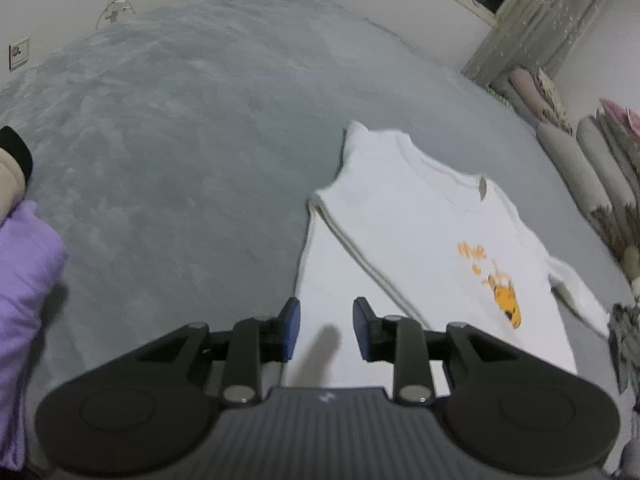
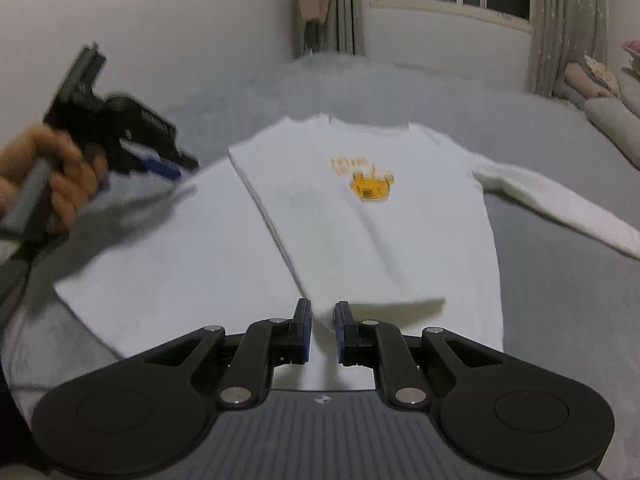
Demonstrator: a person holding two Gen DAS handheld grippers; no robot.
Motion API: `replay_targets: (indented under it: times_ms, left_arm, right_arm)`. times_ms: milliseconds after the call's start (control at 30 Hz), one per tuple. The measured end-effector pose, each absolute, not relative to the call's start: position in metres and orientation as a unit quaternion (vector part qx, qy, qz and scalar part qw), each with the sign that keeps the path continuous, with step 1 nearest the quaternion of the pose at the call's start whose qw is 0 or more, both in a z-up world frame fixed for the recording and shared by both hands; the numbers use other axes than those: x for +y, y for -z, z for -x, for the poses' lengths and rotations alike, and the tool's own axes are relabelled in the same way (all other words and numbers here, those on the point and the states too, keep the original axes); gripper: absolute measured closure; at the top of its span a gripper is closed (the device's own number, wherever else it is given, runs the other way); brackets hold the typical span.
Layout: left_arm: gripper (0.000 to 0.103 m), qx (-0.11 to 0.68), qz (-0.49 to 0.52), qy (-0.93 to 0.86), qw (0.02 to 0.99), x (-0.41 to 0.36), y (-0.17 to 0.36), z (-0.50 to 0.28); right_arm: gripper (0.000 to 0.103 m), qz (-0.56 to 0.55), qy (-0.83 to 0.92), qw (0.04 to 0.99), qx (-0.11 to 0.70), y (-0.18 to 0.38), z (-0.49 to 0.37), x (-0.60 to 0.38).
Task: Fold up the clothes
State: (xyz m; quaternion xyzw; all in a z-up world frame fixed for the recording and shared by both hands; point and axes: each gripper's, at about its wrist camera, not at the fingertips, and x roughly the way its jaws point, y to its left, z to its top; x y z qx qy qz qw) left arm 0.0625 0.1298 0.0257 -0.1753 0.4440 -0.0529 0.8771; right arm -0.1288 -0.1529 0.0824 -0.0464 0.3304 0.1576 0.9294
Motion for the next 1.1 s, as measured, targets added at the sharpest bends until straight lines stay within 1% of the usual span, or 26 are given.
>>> replay_targets:
  times_ms: [67, 133, 200, 367, 500, 567, 633, 667, 800, 933, 1033, 1100]
  left_arm:
    - [0.076, 0.451, 0.164, 0.058, 0.876, 0.121, -0.022, -0.062]
    - [0.074, 0.451, 0.161, 0.062, 0.876, 0.118, -0.021, -0.061]
    - [0.072, 0.449, 0.161, 0.065, 0.876, 0.117, -0.023, -0.06]
    - [0.072, 0.451, 0.164, 0.06, 0.875, 0.118, -0.022, -0.061]
    - [0.069, 0.451, 0.159, 0.062, 0.876, 0.115, -0.022, -0.061]
    - [0.069, 0.45, 0.156, 0.062, 0.877, 0.115, -0.023, -0.061]
    - [0.068, 0.45, 0.152, 0.06, 0.878, 0.113, -0.022, -0.06]
    - [0.067, 0.449, 0.147, 0.06, 0.879, 0.111, -0.022, -0.06]
    - [0.065, 0.445, 0.126, 0.06, 0.885, 0.105, -0.022, -0.057]
    - [0.064, 0.443, 0.116, 0.06, 0.887, 0.103, -0.021, -0.057]
    - [0.062, 0.442, 0.106, 0.061, 0.889, 0.101, -0.021, -0.056]
    - [0.059, 0.442, 0.101, 0.061, 0.889, 0.099, -0.022, -0.055]
  right_arm:
    - [0.091, 0.047, -0.147, 0.925, 0.348, -0.076, 0.122, -0.152]
    - [0.086, 0.062, -0.138, 0.916, 0.372, -0.067, 0.121, -0.151]
    - [0.086, 0.071, -0.131, 0.91, 0.386, -0.062, 0.123, -0.152]
    - [0.085, 0.048, -0.125, 0.925, 0.355, -0.081, 0.13, -0.161]
    - [0.084, 0.06, -0.156, 0.931, 0.326, -0.096, 0.132, -0.149]
    - [0.079, 0.071, -0.161, 0.932, 0.316, -0.105, 0.127, -0.144]
    - [0.07, 0.086, -0.162, 0.928, 0.323, -0.108, 0.111, -0.139]
    - [0.069, 0.094, -0.162, 0.926, 0.328, -0.109, 0.103, -0.136]
    - [0.069, 0.104, -0.168, 0.907, 0.372, -0.1, 0.052, -0.123]
    - [0.069, 0.091, -0.176, 0.898, 0.394, -0.078, 0.019, -0.116]
    - [0.067, 0.097, -0.178, 0.898, 0.39, -0.067, 0.023, -0.117]
    - [0.065, 0.104, -0.181, 0.899, 0.384, -0.065, 0.029, -0.12]
